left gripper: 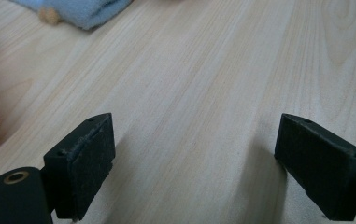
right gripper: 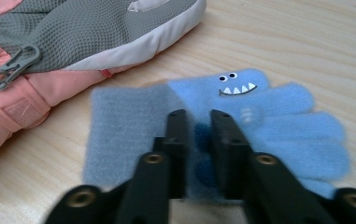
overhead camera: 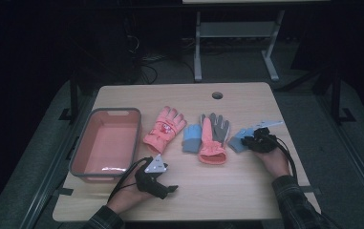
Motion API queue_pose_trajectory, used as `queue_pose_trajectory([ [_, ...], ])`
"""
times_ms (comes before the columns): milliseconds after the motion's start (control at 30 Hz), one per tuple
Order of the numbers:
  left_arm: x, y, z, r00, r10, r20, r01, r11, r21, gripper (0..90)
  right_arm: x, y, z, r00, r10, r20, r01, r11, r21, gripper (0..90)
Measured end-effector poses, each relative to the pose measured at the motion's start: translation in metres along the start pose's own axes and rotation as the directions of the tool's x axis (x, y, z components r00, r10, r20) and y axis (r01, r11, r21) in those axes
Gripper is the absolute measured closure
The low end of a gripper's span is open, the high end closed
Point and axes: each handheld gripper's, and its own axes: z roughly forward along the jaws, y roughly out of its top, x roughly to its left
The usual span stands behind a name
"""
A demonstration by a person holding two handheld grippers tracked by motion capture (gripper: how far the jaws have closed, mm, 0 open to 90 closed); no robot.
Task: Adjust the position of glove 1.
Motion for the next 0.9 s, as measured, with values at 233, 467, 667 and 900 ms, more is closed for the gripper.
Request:
queue_pose_trajectory([
  [233,0.0,0.0,0.0,1.0,-0.001,-0.001,0.001,1.0,-0.001,11.7,-0.002,-0.001,-0.005,0.9996,-0.004,-0.028,0.004,1.0,-0.008,85.6],
  [467,0.001,0.001,0.0,1.0,0.007,0.0,-0.007,1.0,0.005,11.7,-0.003,0.001,-0.014,0.9984,0.007,-0.055,-0.008,1.0,-0.026,85.9],
  [667,0.0,0.0,0.0,1.0,0.008,0.001,-0.008,1.0,0.003,11.7,0.002,0.004,-0.026,0.9971,0.005,-0.075,-0.007,0.999,-0.032,85.9],
  [900,0.0,0.0,0.0,1.0,0.002,-0.002,-0.002,1.0,-0.003,11.7,0.014,0.001,-0.049,0.9926,-0.014,-0.121,0.007,0.999,-0.053,85.8],
])
